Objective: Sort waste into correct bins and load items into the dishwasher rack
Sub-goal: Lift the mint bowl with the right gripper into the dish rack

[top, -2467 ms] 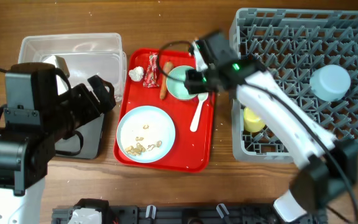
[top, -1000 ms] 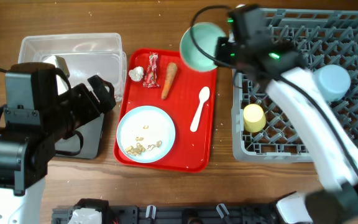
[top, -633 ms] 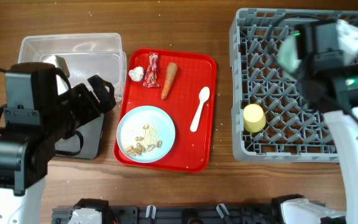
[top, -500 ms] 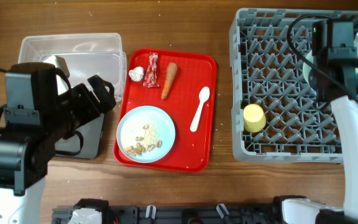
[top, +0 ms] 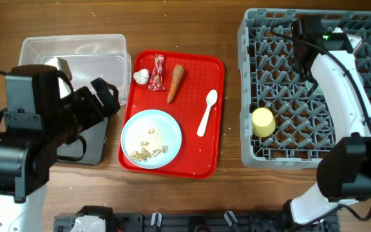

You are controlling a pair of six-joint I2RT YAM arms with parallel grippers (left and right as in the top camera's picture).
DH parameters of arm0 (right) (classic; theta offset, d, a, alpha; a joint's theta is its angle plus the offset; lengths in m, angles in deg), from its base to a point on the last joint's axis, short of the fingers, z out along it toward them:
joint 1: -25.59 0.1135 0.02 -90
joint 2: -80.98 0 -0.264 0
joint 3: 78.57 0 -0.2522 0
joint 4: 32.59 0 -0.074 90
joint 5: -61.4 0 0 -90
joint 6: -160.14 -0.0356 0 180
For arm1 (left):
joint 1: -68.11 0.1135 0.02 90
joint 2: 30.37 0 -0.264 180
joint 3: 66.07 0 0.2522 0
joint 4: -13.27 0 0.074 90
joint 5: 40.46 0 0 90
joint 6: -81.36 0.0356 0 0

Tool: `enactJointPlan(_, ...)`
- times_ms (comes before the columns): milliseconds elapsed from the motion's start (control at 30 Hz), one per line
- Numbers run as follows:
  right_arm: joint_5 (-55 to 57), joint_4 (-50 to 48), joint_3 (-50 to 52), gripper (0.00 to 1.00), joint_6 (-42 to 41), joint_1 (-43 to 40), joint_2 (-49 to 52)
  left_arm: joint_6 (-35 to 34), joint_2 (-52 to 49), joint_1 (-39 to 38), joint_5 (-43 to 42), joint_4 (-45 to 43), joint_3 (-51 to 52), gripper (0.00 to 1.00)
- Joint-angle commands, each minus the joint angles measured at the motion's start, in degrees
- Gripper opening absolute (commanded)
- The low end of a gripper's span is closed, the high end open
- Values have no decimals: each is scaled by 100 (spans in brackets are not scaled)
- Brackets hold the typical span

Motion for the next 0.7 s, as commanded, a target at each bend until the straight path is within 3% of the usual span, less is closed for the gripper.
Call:
enactJointPlan(0,330,-116,39,4,96,-24,85,7,2,37,17,-17,-28,100)
enactJointPlan(100,330,-330,39,4,470,-24,125,7,2,37,17,-17,-28,100)
enactJointPlan(667,1104,-107,33,4,756,-4,560,7,2,37,17,-17,-28,100)
